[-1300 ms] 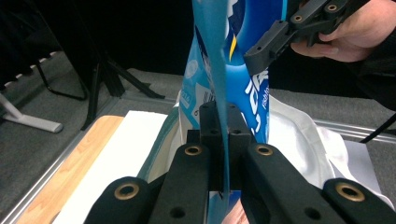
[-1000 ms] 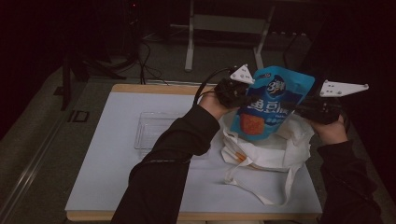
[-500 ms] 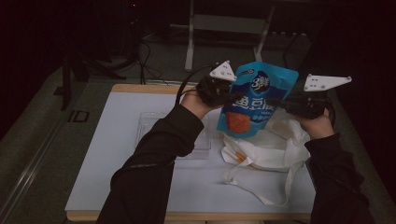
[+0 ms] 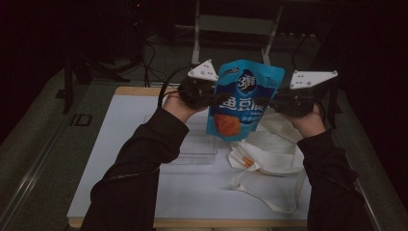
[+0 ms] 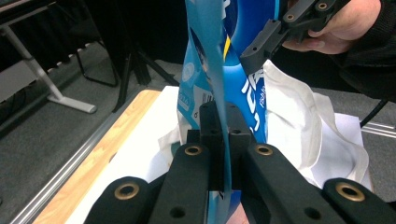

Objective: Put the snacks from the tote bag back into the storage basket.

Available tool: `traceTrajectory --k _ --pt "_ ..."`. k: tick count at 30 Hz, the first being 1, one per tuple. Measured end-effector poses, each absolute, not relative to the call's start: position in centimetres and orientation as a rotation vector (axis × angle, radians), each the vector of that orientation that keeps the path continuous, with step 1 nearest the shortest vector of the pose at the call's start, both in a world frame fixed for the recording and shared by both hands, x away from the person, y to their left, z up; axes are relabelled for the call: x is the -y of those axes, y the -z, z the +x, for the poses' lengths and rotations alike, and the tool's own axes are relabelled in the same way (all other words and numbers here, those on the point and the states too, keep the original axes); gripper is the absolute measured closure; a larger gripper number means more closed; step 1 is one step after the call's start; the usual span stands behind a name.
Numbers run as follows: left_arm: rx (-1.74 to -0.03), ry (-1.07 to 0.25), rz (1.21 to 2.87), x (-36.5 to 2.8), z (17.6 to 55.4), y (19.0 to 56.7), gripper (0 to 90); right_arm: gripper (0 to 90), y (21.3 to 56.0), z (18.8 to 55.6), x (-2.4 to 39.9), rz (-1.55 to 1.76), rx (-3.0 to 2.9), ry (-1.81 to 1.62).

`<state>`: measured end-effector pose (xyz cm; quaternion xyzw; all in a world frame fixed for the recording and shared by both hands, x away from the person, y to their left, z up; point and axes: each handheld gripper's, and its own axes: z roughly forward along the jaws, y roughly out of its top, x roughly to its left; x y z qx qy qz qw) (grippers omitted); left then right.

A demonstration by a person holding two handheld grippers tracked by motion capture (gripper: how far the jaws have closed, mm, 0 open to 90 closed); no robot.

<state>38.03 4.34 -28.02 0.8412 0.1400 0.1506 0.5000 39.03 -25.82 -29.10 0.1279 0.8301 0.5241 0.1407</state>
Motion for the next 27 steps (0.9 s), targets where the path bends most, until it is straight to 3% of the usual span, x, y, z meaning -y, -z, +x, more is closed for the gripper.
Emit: traceTrajectory --k 27 --pt "-0.352 -0.369 2.006 -13.4 36.7 29.0 90.0 88.5 29.6 39.8 17.4 0.229 -2.47 -1.571"
